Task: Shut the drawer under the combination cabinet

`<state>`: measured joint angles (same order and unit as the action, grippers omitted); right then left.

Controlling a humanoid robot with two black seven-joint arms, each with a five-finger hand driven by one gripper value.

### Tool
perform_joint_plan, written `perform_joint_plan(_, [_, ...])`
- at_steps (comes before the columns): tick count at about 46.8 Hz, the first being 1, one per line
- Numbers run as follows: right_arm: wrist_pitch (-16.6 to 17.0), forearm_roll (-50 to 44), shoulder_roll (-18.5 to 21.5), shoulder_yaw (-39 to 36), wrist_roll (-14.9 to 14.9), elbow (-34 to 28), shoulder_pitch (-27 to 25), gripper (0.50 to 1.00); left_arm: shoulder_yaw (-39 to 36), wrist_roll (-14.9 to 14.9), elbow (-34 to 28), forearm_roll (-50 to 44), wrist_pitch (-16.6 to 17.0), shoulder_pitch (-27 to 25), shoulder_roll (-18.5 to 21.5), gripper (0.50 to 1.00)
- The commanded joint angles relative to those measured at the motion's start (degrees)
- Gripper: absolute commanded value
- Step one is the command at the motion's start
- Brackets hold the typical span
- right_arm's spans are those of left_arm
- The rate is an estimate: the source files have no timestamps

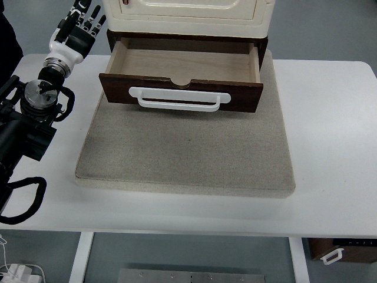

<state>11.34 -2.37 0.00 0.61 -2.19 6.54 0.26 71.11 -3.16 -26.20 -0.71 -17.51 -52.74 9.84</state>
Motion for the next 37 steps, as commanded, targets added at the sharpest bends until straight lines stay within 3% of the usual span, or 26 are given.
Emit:
perform_joint_plan(1, [0.0,0.0,0.0,0.0,0.0,0.05,0.01,0.952,0.09,0.0,-0.08,0.01,0.02,0.0,0.0,1.0])
perform_joint_plan(37, [0.0,0.0,0.0,0.0,0.0,0.05,0.01,0.952,0.17,0.0,-0.26,0.18,-2.36,-0.53,0.97,1.0])
